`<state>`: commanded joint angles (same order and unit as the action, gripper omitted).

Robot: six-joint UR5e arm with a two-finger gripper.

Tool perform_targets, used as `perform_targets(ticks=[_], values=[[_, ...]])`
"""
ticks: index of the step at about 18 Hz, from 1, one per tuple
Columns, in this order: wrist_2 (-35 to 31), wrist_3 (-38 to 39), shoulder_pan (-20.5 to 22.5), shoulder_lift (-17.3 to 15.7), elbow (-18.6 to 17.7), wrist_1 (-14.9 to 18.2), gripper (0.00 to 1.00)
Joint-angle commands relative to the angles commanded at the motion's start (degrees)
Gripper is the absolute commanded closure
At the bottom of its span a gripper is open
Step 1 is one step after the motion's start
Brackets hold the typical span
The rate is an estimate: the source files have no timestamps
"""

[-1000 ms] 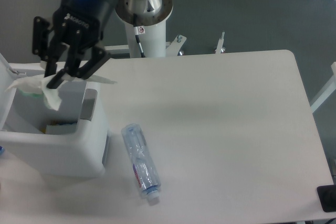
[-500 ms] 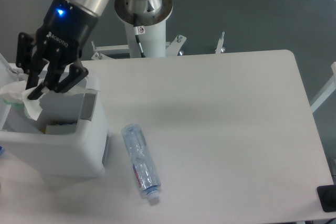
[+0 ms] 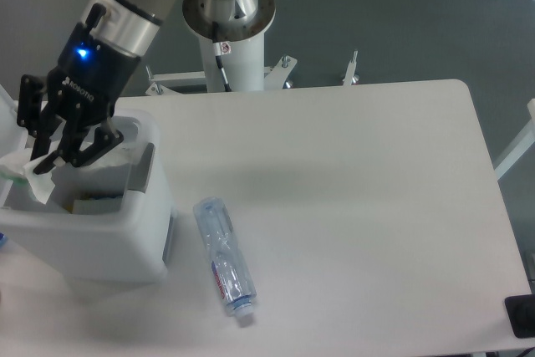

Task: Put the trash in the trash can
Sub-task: 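Lower the bag into the bin and open the gripper, then raise the gripper out of the bin and move over the water bottle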

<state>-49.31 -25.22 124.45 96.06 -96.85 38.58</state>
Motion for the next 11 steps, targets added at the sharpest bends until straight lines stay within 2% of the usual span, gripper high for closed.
perform_targets(ticks=[10, 11], values=[[-0.3, -1.1, -0.8, -0.2, -3.8, 0.0, 1.0], [-0.3, -1.7, -0.8, -0.2, -3.7, 0.0, 0.87]])
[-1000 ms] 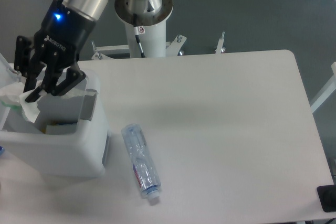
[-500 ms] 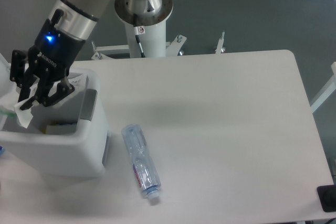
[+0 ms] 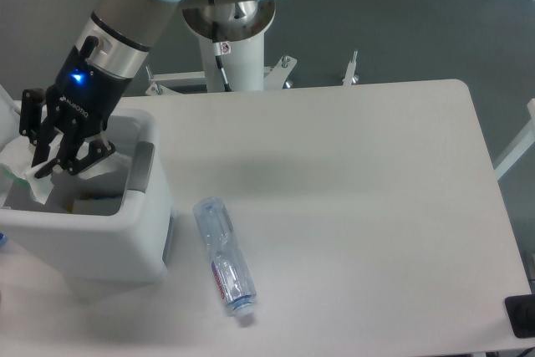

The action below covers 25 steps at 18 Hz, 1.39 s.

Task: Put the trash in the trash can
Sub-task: 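Raise the gripper out of the bin and move over the water bottle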

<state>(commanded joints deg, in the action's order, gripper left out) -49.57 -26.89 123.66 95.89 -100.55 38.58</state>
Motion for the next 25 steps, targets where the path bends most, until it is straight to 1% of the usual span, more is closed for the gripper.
perform_targets(ticks=[1, 2, 3, 4, 5, 8, 10, 12, 13, 15, 17, 18, 20, 22, 24, 25], values=[[0.0, -0.8, 0.0, -0.1, 0.1, 0.0, 0.76], [0.0, -1.6, 0.0, -0.2, 0.0, 0.0, 0.57], [0.0, -2.4, 0.1, -0.3, 0.0, 0.1, 0.31], [-0.1, -2.7, 0.1, -0.3, 0.3, 0.2, 0.13], [-0.1, -2.6, 0.3, -0.4, 0.4, 0.2, 0.0], [-0.1, -1.2, 1.0, -1.1, 0.4, 0.4, 0.0], [0.0, -0.9, 3.5, -2.2, 0.4, 0.5, 0.0], [0.0, -0.7, 4.2, -3.2, 0.6, 0.5, 0.0], [0.0, -0.4, 5.8, -3.9, 0.7, 0.5, 0.0], [-0.1, 3.1, 10.3, -5.4, 1.2, 0.7, 0.0], [0.0, 6.9, 16.1, -5.6, 1.1, 0.8, 0.0], [0.0, 7.8, 17.9, -5.1, 1.1, 0.8, 0.0], [-0.9, 8.3, 20.4, -2.7, 1.3, 0.8, 0.0], [-7.4, 8.4, 21.4, 0.0, 2.5, 0.8, 0.0], [-14.6, 9.2, 21.4, 3.8, 5.3, 0.9, 0.0], [-17.7, 11.1, 21.3, 5.8, 6.1, 1.1, 0.0]])
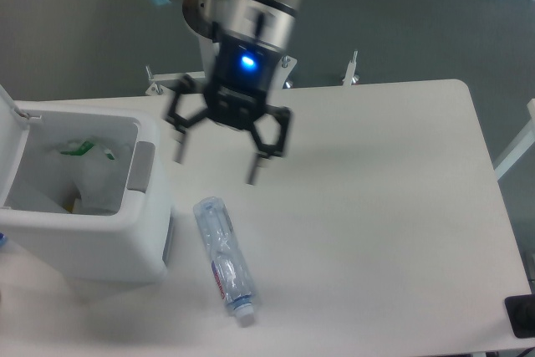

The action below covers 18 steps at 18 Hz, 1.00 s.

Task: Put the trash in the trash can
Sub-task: 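Raise the gripper out of the bin and move over the water bottle, then lower the gripper onto the clear water bottle and close on it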

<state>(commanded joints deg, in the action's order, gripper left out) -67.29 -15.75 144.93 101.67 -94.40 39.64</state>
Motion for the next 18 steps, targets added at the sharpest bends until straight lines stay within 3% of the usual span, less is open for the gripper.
perform_targets(ticks=[6, 13, 18], values=[[-8.2, 2.7, -2.8, 9.6, 4.5, 1.5, 0.0], [-9.6, 5.6, -6.3, 22.8, 14.1, 1.5, 0.0], [-10.5, 5.6, -7.2, 26.1, 13.6, 1.5, 0.0]])
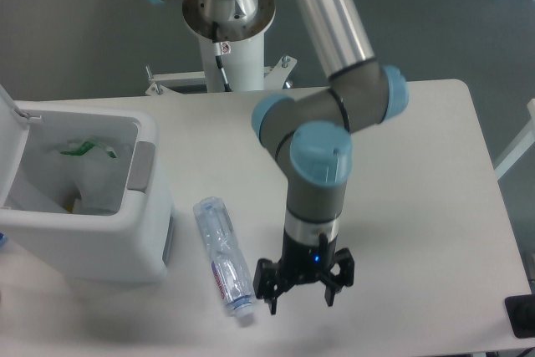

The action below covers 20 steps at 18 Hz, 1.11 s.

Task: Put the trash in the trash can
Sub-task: 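Lower the gripper onto the clear water bottle and close on it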

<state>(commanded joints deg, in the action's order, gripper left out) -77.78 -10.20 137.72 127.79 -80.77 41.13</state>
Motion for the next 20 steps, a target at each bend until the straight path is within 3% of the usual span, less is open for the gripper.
perform_targets(ticks=[12, 20], values=[[-2.0, 0.1, -2.7, 3.3, -0.1, -0.2, 0.0], [-3.2, -0.3, -4.4, 3.3, -0.2, -0.4, 0.0]])
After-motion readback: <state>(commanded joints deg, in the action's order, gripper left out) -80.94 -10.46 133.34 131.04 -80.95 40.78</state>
